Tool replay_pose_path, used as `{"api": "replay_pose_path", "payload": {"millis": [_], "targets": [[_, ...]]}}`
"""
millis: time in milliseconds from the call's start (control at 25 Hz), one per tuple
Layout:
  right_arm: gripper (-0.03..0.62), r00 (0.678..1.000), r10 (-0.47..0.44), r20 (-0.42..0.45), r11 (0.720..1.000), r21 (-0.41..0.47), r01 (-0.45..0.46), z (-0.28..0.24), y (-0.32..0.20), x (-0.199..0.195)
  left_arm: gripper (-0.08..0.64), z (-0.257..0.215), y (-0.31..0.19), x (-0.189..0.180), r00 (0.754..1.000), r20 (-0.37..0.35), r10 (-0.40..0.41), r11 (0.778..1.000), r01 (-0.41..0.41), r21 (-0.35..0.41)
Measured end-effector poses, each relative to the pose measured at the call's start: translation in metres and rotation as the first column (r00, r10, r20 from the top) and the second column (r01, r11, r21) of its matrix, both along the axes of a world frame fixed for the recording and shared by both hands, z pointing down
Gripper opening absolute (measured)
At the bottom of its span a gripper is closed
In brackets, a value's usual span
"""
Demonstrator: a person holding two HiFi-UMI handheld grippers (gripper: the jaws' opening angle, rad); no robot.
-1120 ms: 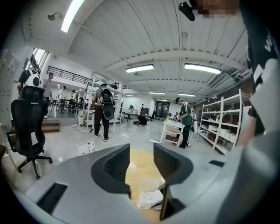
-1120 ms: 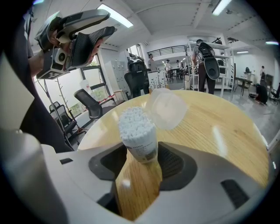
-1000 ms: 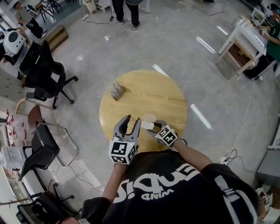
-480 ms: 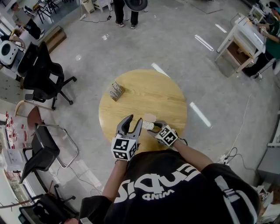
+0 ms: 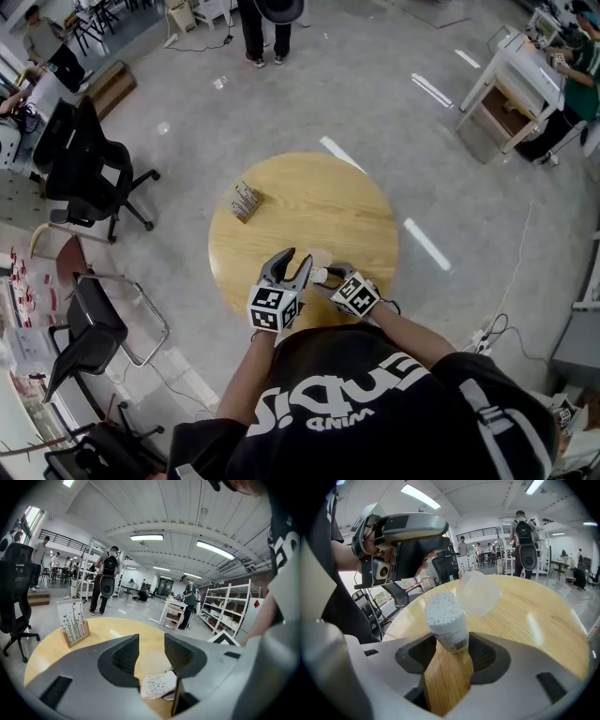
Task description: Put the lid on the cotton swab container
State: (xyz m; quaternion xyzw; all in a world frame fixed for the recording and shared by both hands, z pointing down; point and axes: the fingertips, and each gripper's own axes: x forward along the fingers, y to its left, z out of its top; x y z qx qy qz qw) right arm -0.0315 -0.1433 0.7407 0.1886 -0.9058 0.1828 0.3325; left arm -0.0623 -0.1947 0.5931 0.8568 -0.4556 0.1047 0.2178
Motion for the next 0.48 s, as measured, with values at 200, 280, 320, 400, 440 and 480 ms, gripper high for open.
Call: {"api": "replay_pose_path", "payload": {"millis": [200, 280, 320, 400, 440, 480], "targets": [[0.213, 1.0, -0.001, -0.002, 1.0, -0.011, 0.001, -0.003, 0.0, 0.001, 0.158, 0.026, -0.007, 0.01, 0.998, 0.02, 0.054, 0.997, -0.052, -0.059], [0.213, 1.0, -0.001, -0.003, 1.0, -0.014, 0.001, -0.001, -0.001, 0.001, 0.158, 0.04, -0.008, 0.012, 0.997, 0.029, 0.07, 0.994, -0.067, -0.083], [0.213, 1.0, -0.001, -0.002, 1.0, -0.016, 0.001, 0.001, -0.001, 0.0, 0.158, 0.046, -0.009, 0.013, 0.997, 0.031, 0.076, 0.993, -0.073, -0.095], [0.213, 1.0, -0.001, -0.001, 1.0, -0.016, 0.001, 0.002, -0.001, 0.0, 0.158, 0.055, -0.009, 0.015, 0.996, 0.031, 0.087, 0.99, -0.083, -0.114], [0.213, 1.0, -0.002, -0.001, 1.0, -0.016, 0.002, 0.001, 0.0, 0.0, 0.16, 0.058, -0.009, 0.016, 0.995, 0.028, 0.094, 0.989, -0.089, -0.121], [0.213, 1.0, -0.004, -0.002, 1.0, -0.016, 0.004, 0.001, 0.0, 0.001, 0.163, 0.06, -0.01, 0.018, 0.995, 0.024, 0.099, 0.987, -0.095, -0.129]]}}
